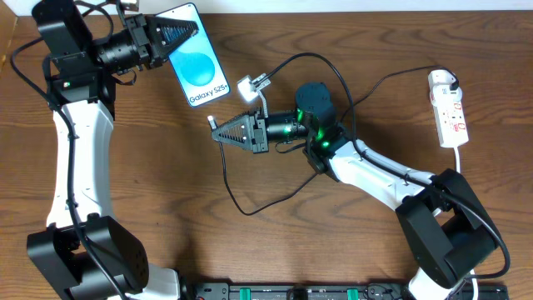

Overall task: Plug charger to phone and switch on socket
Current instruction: 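Align the plug under the phone's charging port with the right gripper, then push the plug up into the phone's port with the right gripper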

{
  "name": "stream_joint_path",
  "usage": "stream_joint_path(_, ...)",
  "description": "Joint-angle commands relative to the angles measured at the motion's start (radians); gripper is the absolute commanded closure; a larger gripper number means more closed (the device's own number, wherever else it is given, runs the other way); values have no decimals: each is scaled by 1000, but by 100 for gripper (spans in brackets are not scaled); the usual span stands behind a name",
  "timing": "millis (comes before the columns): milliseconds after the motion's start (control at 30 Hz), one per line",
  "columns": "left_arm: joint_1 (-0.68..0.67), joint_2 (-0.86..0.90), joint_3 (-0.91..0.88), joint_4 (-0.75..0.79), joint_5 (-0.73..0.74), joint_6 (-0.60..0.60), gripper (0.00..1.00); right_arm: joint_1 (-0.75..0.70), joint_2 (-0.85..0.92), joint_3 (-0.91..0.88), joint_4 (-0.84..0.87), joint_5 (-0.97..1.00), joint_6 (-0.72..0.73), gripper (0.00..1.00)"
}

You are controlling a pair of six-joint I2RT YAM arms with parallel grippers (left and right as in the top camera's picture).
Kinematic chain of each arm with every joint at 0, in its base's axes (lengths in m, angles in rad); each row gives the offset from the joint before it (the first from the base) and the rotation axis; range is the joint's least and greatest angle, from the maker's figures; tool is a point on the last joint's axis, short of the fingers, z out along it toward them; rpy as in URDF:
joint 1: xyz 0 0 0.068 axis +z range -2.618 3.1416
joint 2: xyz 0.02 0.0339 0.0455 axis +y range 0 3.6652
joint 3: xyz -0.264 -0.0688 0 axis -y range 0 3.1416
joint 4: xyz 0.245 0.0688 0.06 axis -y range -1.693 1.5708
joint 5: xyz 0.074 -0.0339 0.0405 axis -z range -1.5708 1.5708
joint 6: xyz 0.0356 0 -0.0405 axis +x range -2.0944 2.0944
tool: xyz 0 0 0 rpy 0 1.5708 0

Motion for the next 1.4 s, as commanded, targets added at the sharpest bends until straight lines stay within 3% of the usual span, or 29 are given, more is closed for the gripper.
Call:
stream_joint_path(0,0,-17,-3,5,8,29,93,-2,-34,18,3,5,-35,99)
stream_joint_path(333,39,-13,-3,5,-12,28,93,-5,-83,18,2,5,-22,98)
stream_joint_path(500,66,-13,-3,5,75,30,93,-10,-84,18,3,16,-18,99)
stream_joint_path(1367,10,-13,-3,1,100,32,93,-12,-84,18,80,43,54,99)
